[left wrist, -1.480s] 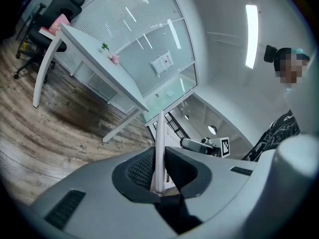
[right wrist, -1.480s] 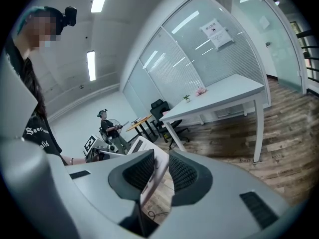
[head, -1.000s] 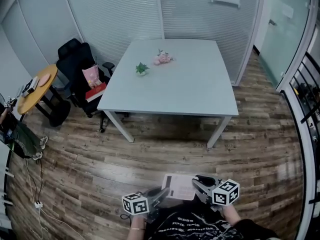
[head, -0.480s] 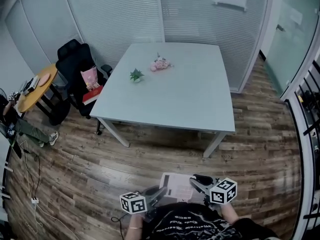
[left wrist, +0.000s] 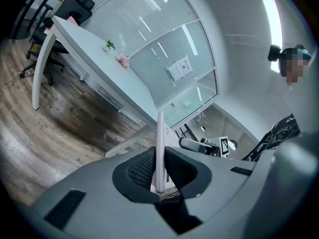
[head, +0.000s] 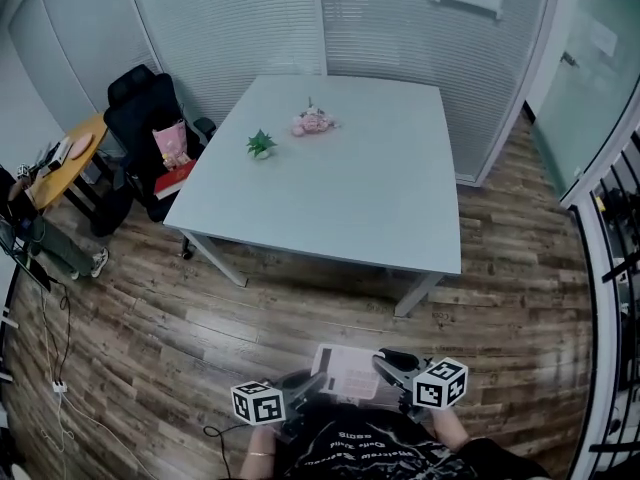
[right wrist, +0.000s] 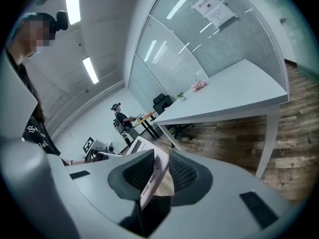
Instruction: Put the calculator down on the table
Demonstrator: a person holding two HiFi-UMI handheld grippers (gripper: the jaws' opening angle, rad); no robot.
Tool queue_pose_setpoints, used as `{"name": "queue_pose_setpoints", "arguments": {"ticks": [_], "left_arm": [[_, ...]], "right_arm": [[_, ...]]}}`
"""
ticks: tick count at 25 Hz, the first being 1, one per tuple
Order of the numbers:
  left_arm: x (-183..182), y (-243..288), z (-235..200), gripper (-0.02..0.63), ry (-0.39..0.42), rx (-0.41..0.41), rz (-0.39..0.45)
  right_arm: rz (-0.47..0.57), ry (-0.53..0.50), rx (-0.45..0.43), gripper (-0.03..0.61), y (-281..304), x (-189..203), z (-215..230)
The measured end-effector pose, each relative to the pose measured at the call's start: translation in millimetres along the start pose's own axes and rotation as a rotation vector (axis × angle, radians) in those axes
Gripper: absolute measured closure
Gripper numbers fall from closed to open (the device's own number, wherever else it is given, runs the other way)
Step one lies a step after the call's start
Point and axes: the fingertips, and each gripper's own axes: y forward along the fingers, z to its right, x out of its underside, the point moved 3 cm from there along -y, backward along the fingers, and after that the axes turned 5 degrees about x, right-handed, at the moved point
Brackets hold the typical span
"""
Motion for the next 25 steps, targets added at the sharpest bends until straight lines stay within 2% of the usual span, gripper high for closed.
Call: {"name": "queue_pose_setpoints", "arguments": {"ticks": [6,12,18,21,25], "left_arm": [[-13.8,8.6,-14.3,0.545,-0.012,0.0,0.003],[-49.9,29.1,-39.2,0.546,-0.037,0.057,-0.01],[-105.4,58.0,-68.5,0.545,-0.006,0.099,-0.086],[-142.3,71.1,-87.2,0.546,-0.021,0.124,-0.118],[-192.9,81.8,-108.1,0.546,-0.007,0.153,-0.149]], "right_arm": [[-0.01,0.003,0.002,0.48,14.1,-10.3,12.3],[0.053,0.06,0.051,0.483,35.1,-36.1,33.4],[0.094,0.1,0.116,0.483,64.5,-71.5,62.7],[0.13,0.151,0.155,0.483,86.2,-96.5,76.9],[0.169,0.163,0.189,0.485,117.5,-134.0,88.3]]}}
